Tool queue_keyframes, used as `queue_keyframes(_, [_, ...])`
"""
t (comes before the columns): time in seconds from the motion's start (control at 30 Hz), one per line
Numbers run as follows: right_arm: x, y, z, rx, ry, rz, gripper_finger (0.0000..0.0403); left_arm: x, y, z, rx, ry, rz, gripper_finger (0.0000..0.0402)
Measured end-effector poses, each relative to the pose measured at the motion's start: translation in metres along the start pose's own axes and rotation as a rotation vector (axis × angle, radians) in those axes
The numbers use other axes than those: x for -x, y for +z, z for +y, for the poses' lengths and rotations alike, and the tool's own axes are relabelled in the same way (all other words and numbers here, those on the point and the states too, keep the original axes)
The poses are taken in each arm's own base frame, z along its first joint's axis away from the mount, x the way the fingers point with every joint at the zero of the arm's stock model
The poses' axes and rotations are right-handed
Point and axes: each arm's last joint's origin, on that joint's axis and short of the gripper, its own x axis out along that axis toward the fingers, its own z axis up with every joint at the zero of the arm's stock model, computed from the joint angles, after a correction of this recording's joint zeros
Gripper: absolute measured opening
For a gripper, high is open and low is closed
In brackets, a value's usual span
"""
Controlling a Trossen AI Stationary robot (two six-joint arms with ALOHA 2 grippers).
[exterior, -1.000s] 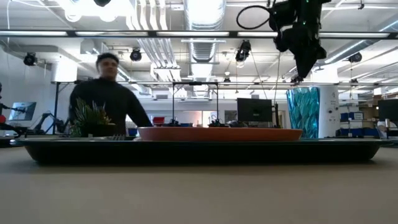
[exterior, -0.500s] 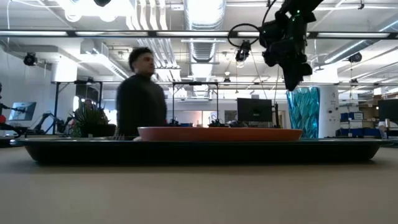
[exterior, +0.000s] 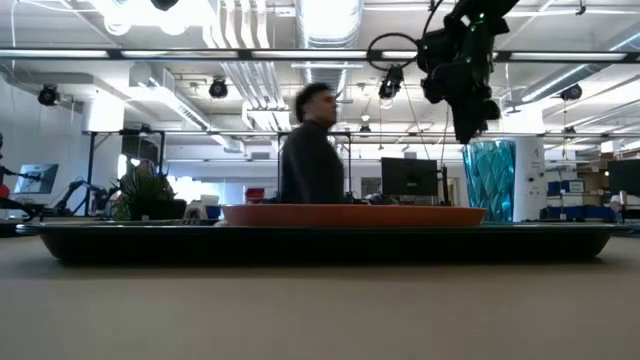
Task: Pick and place plate/cup/fork/spoon on tray
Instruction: Put the blue glass on the black serving tray to the top right of orange plate
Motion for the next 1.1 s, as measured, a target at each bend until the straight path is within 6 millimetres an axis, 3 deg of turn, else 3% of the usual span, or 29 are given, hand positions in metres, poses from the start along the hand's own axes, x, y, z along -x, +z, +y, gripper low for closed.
queue_keyframes(0.23, [0.025, -0.015, 0.006, -0.010, -0.003, -0.088, 0.0093, 0.000, 0.000, 0.000, 0.000, 0.000, 0.000, 0.0036])
queue_keyframes(0.4, [0.031, -0.022, 0.006, -0.019, -0.011, -0.072, 0.0093, 0.000, 0.000, 0.000, -0.001, 0.000, 0.000, 0.0036])
queue_keyframes(1.1, [-0.005, -0.006, -0.004, -0.010, -0.057, 0.117, 0.0093, 0.000, 0.000, 0.000, -0.001, 0.000, 0.000, 0.0036])
